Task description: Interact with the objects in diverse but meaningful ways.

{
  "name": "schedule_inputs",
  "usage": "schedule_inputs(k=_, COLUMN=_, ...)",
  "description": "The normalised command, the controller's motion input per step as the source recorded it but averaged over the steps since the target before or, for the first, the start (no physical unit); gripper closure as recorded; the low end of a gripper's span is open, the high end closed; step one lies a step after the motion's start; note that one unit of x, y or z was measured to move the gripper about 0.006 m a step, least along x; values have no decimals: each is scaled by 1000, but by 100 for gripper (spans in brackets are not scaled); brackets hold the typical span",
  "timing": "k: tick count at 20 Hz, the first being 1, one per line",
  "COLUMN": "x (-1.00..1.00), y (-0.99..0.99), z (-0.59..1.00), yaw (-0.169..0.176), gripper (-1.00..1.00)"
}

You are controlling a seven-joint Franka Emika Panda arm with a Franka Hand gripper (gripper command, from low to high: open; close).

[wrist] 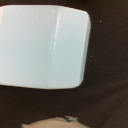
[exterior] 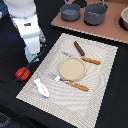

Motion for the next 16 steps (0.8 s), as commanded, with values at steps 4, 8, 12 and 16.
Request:
schedule_inputs(k=4, x=-316, y=0, z=-359, yaw=1, gripper=-100)
schedule_inputs(k=8, x=-286, y=0, z=-284, yaw=1, gripper=100)
schedule_inputs(k=12, x=-278, y=0, z=-210, yaw=4, gripper=100)
schedule_inputs(k=16, x=-150, y=9, z=-30, yaw=3, gripper=100)
